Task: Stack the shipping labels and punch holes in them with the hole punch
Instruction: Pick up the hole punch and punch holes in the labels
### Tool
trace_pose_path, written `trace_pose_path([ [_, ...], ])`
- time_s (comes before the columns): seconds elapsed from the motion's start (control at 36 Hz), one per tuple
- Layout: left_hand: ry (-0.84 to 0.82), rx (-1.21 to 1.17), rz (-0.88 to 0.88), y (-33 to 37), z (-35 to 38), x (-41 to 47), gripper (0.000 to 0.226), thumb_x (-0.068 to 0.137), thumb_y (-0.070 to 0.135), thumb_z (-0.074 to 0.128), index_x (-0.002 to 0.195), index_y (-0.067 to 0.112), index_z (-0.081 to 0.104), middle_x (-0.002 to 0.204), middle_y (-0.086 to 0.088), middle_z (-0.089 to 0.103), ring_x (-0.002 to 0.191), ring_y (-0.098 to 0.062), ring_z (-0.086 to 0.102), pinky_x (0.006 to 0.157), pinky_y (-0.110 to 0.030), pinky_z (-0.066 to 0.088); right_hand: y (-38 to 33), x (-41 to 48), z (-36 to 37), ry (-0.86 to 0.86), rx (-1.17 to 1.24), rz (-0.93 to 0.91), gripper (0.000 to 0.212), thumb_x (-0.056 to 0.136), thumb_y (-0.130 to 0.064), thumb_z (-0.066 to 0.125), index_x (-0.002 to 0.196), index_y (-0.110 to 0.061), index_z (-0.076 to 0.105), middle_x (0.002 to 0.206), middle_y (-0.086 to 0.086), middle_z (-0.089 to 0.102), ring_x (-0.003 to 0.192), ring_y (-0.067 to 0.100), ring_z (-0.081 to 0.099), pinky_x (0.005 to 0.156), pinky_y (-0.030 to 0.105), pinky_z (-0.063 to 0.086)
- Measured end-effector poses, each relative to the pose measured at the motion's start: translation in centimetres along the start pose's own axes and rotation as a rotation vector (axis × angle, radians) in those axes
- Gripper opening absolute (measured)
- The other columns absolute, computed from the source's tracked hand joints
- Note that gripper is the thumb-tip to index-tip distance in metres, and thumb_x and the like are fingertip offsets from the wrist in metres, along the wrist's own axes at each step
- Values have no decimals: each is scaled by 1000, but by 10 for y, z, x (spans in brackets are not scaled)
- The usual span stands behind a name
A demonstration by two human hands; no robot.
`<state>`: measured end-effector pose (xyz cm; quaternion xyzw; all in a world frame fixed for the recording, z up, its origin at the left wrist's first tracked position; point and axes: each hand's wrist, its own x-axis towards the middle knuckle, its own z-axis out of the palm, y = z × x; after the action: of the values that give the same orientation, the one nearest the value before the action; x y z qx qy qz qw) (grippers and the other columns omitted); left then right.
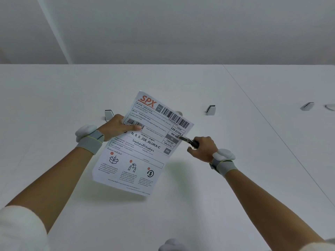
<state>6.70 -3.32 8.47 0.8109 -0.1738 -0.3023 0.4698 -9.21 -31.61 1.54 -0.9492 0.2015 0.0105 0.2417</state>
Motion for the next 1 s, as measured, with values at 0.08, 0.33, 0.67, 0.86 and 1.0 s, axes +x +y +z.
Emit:
trace_pose_path([
  [0.08, 2, 7, 9, 1, 0, 1, 45, 73, 27, 76, 112, 7, 67, 106, -13, 73, 91, -30, 72, 86, -47, 56, 0, -1, 1, -4, -5, -3, 23, 74, -34, 63, 68, -15, 52, 61, 3, 54, 63, 28, 51, 62, 30, 44],
  [0.33, -8, 10, 8, -4, 0, 2, 30, 73, 29, 76, 98, 15, 70, 102, -12, 75, 85, -30, 73, 80, -44, 58, 0, -4, 3, 12, -33, 20, 15, 77, -31, 60, 72, -17, 56, 69, 5, 59, 70, 30, 54, 62, 28, 40],
  [0.67, -14, 7, 36, -9, -2, 1, 39, 60, 41, 77, 92, 22, 71, 95, -4, 77, 81, -26, 74, 75, -41, 59, -7, -4, 3, -77, 90, 119, 24, 78, -35, 63, 68, -14, 65, 66, 9, 59, 68, 28, 53, 63, 28, 41],
  [0.86, -32, 24, 56, -7, 1, 0, 39, 66, 38, 77, 99, 17, 71, 93, -3, 77, 80, -24, 75, 72, -37, 60, -10, -3, 4, -44, -14, 179, 26, 74, -42, 56, 65, -18, 59, 64, 4, 55, 63, 30, 55, 50, 23, 34],
  [1.0, -11, 24, 65, -4, 6, 2, 25, 72, 33, 76, 93, 21, 71, 84, 1, 78, 74, -20, 75, 62, -29, 59, -20, -1, 3, -54, -5, 245, 25, 74, -36, 54, 60, -16, 50, 58, 1, 49, 49, 21, 48, 47, 21, 33],
])
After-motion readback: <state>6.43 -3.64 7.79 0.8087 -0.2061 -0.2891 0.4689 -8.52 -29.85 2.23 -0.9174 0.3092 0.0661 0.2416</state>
